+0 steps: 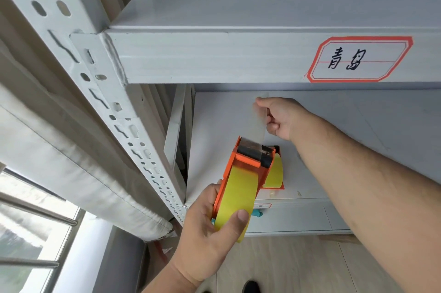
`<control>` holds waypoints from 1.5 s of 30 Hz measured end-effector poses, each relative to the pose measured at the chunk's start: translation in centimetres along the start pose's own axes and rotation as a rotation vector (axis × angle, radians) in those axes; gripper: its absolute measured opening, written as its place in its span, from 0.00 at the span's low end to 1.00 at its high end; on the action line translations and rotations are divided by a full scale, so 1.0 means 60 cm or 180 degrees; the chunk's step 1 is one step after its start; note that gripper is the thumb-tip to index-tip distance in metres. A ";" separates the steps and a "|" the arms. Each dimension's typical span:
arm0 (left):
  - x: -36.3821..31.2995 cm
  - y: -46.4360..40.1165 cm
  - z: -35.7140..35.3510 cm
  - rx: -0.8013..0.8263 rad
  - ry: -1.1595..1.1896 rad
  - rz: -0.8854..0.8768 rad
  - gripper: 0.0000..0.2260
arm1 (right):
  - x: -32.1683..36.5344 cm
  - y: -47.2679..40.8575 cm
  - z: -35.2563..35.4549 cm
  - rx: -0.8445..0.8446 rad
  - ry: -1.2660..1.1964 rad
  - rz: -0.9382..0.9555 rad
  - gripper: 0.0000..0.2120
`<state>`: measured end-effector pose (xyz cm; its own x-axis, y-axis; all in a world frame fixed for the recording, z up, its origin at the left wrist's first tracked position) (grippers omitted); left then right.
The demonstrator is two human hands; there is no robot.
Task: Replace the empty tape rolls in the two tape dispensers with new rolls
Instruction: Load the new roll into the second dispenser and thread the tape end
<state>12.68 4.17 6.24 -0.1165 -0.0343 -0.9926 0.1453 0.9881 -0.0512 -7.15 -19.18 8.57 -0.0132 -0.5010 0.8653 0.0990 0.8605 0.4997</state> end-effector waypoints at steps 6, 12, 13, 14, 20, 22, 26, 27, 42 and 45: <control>0.001 0.008 0.001 -0.0073 0.0084 -0.0097 0.15 | -0.010 -0.012 -0.010 -0.0130 0.0146 -0.0058 0.08; -0.009 0.007 0.000 -0.0161 0.0120 0.0034 0.16 | -0.033 -0.025 -0.022 -0.0172 0.0423 -0.0110 0.11; -0.011 0.005 0.000 -0.0173 0.0144 0.0062 0.16 | -0.036 -0.025 -0.023 -0.0194 0.0470 -0.0139 0.11; -0.015 0.002 -0.001 -0.0196 0.0172 0.0092 0.15 | -0.039 -0.027 -0.022 -0.0216 0.0505 -0.0155 0.11; -0.035 -0.014 -0.009 -0.0048 0.0380 0.0394 0.19 | -0.045 -0.039 -0.009 -0.0309 0.0576 -0.0199 0.10; -0.039 -0.015 -0.009 -0.0049 0.0384 0.0415 0.20 | -0.043 -0.040 -0.007 -0.0282 0.0574 -0.0190 0.10; -0.042 -0.006 -0.009 -0.0053 0.0549 0.0414 0.15 | -0.038 -0.035 -0.013 -0.0225 0.0571 -0.0145 0.10; -0.042 -0.003 -0.009 -0.0049 0.0584 0.0386 0.16 | -0.037 -0.033 -0.016 -0.0229 0.0571 -0.0131 0.10; -0.079 0.008 0.004 -0.0102 0.0743 -0.0101 0.15 | -0.065 0.004 -0.019 0.0449 0.0066 -0.0082 0.10; -0.089 -0.012 0.012 -0.0255 0.0804 -0.0176 0.13 | -0.100 0.000 -0.019 0.0775 -0.0291 -0.0336 0.15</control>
<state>13.89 3.55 11.51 -0.3651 -0.0599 -0.9290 0.0549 0.9948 -0.0857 -5.95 -16.31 3.34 -0.1015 -0.5882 0.8023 -0.1494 0.8063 0.5723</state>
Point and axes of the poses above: each hand's wrist, its own y-axis away from the middle knuckle, its own z-axis out of the back of the hand, x = y × z, the point moved 2 cm from there along -y, towards the middle knuckle, and after that the axes turned 3 degrees about x, right-handed, at the moved point
